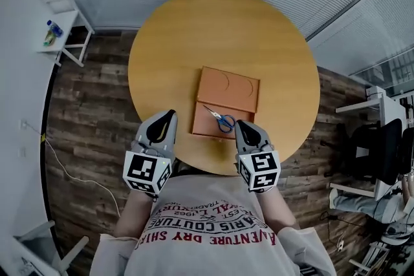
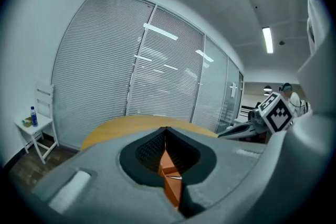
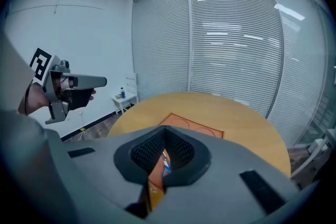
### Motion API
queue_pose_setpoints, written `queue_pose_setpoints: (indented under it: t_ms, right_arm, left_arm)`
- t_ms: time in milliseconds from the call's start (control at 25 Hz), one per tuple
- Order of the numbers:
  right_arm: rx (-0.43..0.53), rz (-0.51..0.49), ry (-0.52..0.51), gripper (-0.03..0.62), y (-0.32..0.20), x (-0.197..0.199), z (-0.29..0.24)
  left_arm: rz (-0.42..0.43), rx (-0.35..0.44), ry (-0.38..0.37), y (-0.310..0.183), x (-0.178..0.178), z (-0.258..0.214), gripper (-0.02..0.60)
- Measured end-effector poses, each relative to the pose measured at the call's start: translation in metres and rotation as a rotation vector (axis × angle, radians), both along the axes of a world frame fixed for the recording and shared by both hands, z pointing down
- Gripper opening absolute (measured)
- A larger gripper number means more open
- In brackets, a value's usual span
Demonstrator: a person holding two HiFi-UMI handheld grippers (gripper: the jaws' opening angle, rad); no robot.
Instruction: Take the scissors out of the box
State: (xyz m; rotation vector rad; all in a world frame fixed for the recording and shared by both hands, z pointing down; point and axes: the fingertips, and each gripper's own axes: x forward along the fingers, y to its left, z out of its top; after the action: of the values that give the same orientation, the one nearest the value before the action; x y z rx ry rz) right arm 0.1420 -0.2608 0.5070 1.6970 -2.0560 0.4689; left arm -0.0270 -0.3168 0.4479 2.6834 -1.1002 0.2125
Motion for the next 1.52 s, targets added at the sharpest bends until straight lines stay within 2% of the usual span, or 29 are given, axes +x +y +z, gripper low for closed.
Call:
queue_pose_setpoints:
  t_ms: [240, 400, 560, 640, 720, 920, 1160, 1440, 1520]
  right_arm:
    - [-0.066, -0.097, -0.037, 0.008, -0.031, 0.009, 0.019]
    - [-0.21, -0.201, -0.042, 0.008, -0.029, 0.006, 0.059]
    - [-0.355, -0.303, 0.04, 0.025, -0.017, 0.01, 0.106]
    - [-0.397, -0.347, 0.105, 0.069, -0.014, 0.013, 0.122]
    - [-0.427, -0.378, 0.151, 0.074, -0.013, 0.016, 0.135]
    - [-0.54, -0.427, 0.156, 0.098, -0.015, 0.016, 0.164]
    - [-0.697, -0.469, 0.236, 0.107, -0.014, 0.014, 0.194]
    - [-0.755, -0.506, 0.298, 0.138, -0.016, 0.009, 0.209]
    - [-0.76, -0.511, 0.312, 0.118, -0.015, 0.01, 0.211]
  left_arm:
    - [-0.03, -0.013, -0.05, -0.018, 0.02, 0.006, 0.011]
    - [-0.017, -0.028, -0.092, -0.024, 0.034, 0.013, 0.011]
    - [-0.014, -0.051, -0.121, -0.032, 0.046, 0.023, 0.011]
    - [-0.017, -0.069, -0.131, -0.036, 0.05, 0.03, 0.011]
    - [-0.023, -0.087, -0.143, -0.038, 0.05, 0.036, 0.011]
    - [-0.048, -0.115, -0.155, -0.041, 0.045, 0.044, 0.011]
    - [-0.096, -0.143, -0.154, -0.046, 0.026, 0.051, 0.011]
    - [-0.117, -0.152, -0.129, -0.049, 0.023, 0.054, 0.011]
    - [-0.109, -0.148, -0.127, -0.048, 0.028, 0.054, 0.011]
